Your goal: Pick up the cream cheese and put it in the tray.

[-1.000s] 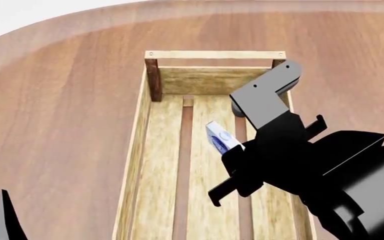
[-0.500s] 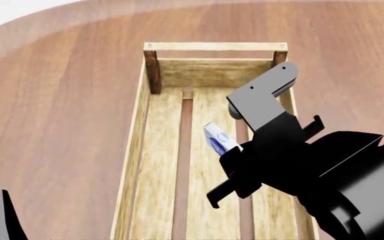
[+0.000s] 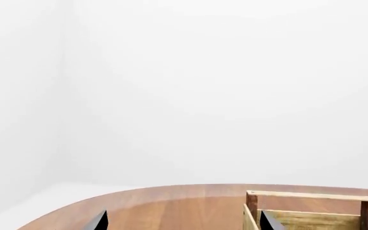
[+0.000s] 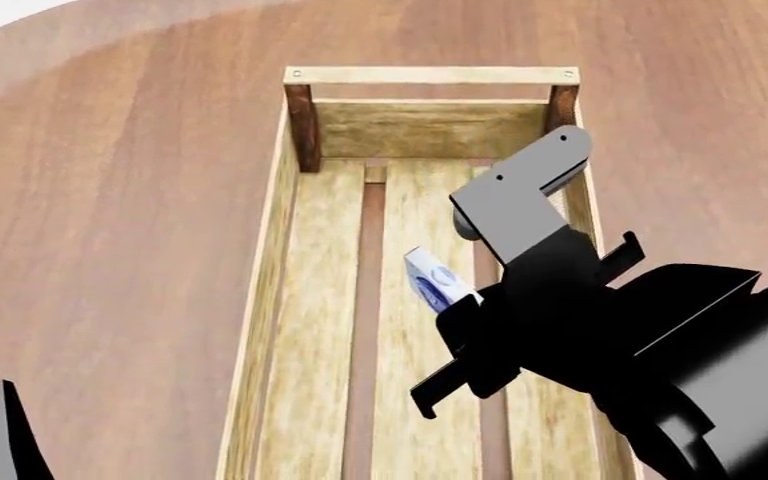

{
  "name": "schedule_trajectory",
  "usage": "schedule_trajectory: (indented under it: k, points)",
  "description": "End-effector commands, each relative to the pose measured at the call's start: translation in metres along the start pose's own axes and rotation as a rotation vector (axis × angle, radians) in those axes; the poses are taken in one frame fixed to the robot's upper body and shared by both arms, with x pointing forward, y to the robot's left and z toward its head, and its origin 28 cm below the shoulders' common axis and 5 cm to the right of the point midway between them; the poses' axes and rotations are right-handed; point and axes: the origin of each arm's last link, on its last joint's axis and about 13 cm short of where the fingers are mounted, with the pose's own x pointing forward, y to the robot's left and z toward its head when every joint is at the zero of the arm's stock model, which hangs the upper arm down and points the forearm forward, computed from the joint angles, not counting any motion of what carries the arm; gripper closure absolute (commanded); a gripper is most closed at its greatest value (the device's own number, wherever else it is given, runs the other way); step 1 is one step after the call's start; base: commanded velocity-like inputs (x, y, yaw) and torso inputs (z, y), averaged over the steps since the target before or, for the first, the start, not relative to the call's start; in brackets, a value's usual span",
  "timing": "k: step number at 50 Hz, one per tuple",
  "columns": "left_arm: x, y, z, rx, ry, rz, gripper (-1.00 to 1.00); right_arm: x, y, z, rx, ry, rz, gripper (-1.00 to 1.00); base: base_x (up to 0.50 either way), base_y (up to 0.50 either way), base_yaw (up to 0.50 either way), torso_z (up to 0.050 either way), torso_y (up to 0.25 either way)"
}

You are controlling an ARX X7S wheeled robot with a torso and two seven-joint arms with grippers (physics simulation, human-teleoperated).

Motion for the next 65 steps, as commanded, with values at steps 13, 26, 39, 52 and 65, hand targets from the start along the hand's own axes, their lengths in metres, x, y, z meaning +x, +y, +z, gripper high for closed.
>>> schedule_trajectory:
  k: [13,26,39,52,65]
  points:
    - [0.0004,-0.0002,-0.0005,-0.013,-0.003,-0.005,-1.0,-0.0009,-0.0019,0.0018,-0.005,-0.014,-0.009,1.0,0.0,0.0,0.0,0.0,-0.076]
    - [0.0,-0.0008,0.0002,-0.001,-0.007,-0.004,-1.0,-0.0011,-0.0008,0.0023,-0.007,-0.016,-0.003,1.0,0.0,0.0,0.0,0.0,-0.05]
    - [-0.0011,0.0006,0.0001,-0.013,-0.009,-0.005,-1.0,0.002,0.0036,0.0042,-0.019,-0.023,0.014,1.0,0.0,0.0,0.0,0.0,-0.083]
    - [-0.0008,0.0012,-0.0007,-0.011,-0.005,-0.002,-1.0,0.0047,0.005,0.0074,-0.031,-0.022,0.017,1.0,0.0,0.0,0.0,0.0,-0.049]
    - [-0.0014,0.0005,-0.0014,0.0,-0.007,-0.001,-1.0,0.0058,0.0056,0.0079,-0.033,-0.023,0.018,1.0,0.0,0.0,0.0,0.0,-0.067]
